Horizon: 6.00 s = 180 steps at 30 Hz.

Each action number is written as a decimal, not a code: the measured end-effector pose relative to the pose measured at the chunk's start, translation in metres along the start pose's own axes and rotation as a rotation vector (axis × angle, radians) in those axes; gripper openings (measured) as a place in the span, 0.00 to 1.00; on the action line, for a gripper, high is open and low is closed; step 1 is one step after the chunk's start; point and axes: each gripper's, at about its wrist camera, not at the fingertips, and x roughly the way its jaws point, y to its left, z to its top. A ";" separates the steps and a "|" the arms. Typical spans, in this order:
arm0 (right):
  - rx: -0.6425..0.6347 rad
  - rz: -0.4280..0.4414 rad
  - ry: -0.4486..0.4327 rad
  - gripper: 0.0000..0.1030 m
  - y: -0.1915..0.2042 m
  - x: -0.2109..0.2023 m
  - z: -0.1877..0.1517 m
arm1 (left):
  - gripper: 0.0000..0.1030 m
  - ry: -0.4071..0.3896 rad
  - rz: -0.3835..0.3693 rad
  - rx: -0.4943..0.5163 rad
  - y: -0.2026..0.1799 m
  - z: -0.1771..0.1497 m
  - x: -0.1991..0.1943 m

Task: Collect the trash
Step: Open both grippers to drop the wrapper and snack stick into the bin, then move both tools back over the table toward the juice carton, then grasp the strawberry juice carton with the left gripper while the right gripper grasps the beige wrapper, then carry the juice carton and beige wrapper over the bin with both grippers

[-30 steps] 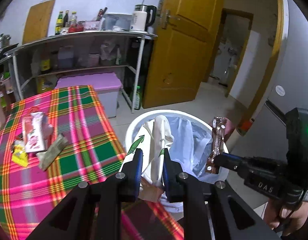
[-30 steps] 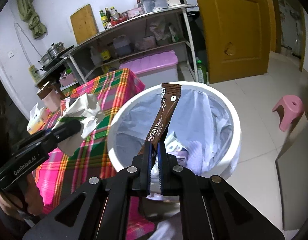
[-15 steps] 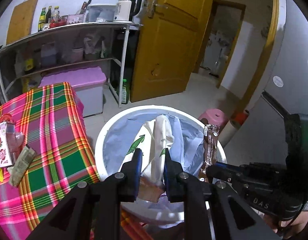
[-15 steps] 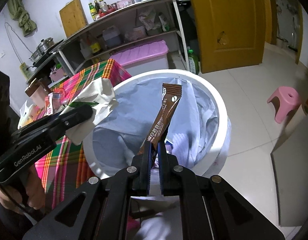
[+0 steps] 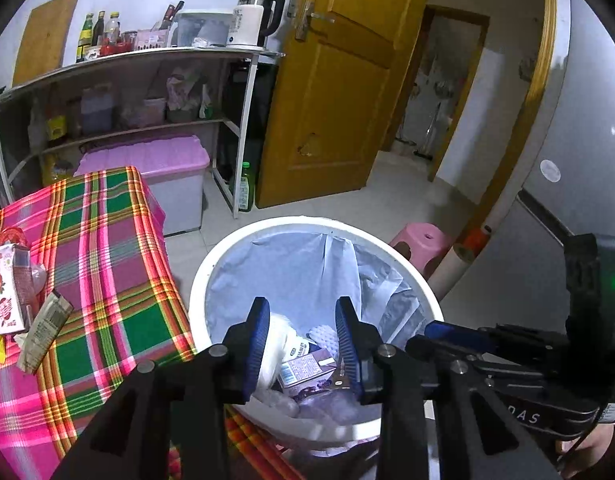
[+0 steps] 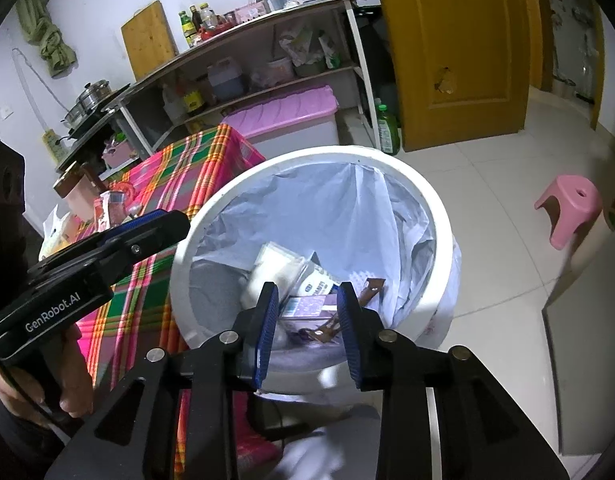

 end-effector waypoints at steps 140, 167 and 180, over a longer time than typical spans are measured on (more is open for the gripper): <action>-0.113 0.215 0.060 0.01 0.156 0.093 0.024 | 0.57 -0.055 0.389 -0.322 0.210 -0.014 -0.064; -0.114 0.237 0.020 0.01 0.140 0.075 0.025 | 0.53 -0.050 0.406 -0.245 0.186 -0.017 -0.058; -0.130 0.242 -0.035 0.01 0.142 0.032 0.015 | 0.54 -0.077 0.335 -0.206 0.138 -0.034 -0.101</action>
